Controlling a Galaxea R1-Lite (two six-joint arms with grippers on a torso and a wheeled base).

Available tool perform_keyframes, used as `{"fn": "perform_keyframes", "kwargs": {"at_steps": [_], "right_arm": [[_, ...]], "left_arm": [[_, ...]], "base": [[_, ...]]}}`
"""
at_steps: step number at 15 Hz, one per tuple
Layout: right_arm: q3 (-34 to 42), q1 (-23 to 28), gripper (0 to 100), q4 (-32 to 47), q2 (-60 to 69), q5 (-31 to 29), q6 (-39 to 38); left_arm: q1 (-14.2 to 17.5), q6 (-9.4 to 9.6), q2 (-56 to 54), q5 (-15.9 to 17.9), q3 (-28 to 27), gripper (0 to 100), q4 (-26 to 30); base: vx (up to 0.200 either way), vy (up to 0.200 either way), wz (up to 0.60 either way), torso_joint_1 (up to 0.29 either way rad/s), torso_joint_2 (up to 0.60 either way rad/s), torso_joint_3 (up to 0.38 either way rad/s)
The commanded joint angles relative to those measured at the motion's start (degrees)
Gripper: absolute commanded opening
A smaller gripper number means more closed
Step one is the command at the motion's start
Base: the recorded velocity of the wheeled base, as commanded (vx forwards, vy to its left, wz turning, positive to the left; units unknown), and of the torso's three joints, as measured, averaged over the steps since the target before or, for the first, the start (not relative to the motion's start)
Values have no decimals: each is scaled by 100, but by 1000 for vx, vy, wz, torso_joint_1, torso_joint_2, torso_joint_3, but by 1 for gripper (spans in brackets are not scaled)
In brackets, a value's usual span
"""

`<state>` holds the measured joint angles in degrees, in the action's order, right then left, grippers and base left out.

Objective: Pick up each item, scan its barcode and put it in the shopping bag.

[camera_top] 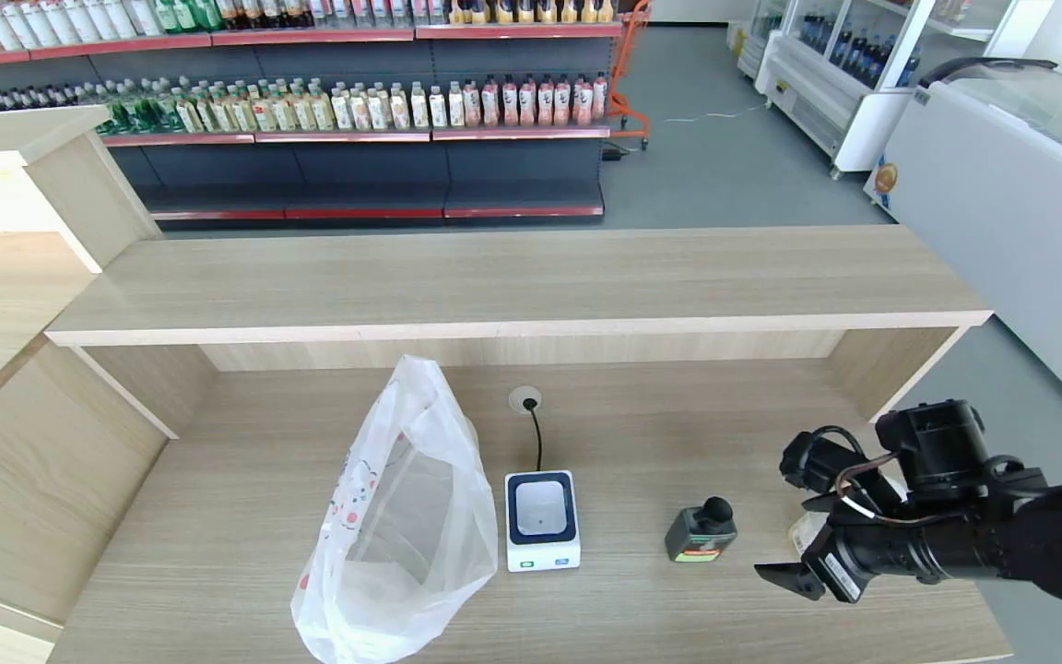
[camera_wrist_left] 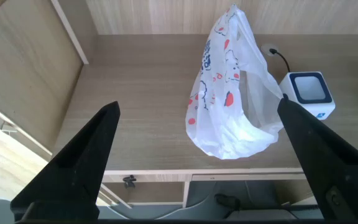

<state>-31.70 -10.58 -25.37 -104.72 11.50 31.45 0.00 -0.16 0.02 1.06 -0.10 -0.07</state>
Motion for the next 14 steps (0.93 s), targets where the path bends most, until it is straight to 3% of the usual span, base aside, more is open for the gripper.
{"fn": "perform_keyframes", "kwargs": {"at_steps": [1, 14], "right_arm": [[-162, -5, 100, -276, -805, 265, 124], [-1392, -260, 100, -566, -2009, 1267, 1153]], "left_arm": [[0, -2, -2, -1, 1, 100, -1], [0, -2, -2, -1, 1, 100, -1]], "base": [[0, 0, 0, 0, 0, 0], [0, 0, 0, 0, 0, 0]]}}
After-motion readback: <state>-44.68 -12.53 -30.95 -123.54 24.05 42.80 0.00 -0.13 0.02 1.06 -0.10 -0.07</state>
